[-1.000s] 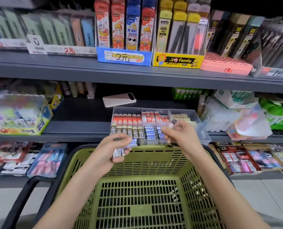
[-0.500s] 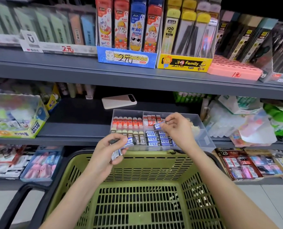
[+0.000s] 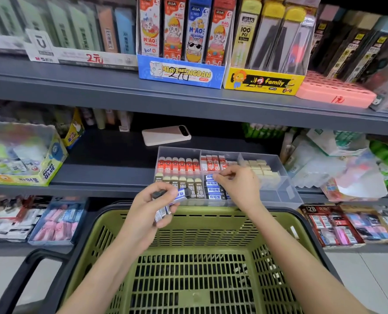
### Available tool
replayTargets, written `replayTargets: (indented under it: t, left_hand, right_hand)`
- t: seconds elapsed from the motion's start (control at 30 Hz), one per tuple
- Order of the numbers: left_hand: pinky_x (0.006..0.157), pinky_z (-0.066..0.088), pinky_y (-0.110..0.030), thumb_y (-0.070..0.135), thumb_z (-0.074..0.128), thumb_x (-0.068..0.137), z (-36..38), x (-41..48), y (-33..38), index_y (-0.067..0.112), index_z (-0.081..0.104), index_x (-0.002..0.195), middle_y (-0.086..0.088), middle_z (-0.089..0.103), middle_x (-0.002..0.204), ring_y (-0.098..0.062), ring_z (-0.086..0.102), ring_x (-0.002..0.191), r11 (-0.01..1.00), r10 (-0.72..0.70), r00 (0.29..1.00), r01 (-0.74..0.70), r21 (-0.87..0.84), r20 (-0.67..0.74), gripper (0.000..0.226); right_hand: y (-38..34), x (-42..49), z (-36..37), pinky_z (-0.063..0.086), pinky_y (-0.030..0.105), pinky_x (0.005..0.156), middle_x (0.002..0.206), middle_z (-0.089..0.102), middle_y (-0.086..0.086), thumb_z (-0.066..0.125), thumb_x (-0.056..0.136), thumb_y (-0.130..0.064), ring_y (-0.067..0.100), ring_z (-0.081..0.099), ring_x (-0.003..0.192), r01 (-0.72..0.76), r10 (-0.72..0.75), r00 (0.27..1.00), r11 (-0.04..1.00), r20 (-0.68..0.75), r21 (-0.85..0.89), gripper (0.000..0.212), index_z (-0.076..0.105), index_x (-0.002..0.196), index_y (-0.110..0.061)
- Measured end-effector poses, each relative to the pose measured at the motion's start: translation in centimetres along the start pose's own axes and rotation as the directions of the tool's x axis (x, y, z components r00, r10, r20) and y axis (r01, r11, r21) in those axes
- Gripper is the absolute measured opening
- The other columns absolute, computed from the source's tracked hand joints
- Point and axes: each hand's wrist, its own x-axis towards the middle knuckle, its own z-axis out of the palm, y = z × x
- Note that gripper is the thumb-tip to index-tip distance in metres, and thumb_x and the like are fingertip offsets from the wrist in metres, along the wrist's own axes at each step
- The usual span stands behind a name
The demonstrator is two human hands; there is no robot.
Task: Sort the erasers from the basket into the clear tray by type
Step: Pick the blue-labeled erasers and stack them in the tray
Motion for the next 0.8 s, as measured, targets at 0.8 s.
replayTargets:
  t: [0.8]
  left_hand:
    - [0.034, 0.028, -0.014, 0.037, 0.067, 0.075, 4.5, 0.0, 0.9, 0.006, 0.063, 0.086, -0.004, 0.061, 0.071, -0.009, 0.047, 0.052, 0.992, -0.068, 0.993, 0.057, 0.114, 0.092, 0.033]
  right_hand:
    - [0.3, -0.5, -9.6, 0.048, 0.016, 0.069, 0.076, 0.069, -0.008, 0.072, 0.077, -0.009, 0.005, 0.061, 0.073, -0.043, -0.109, 0.976, 0.757, 0.191, 0.652, 0.014, 0.067, 0.080, -0.021]
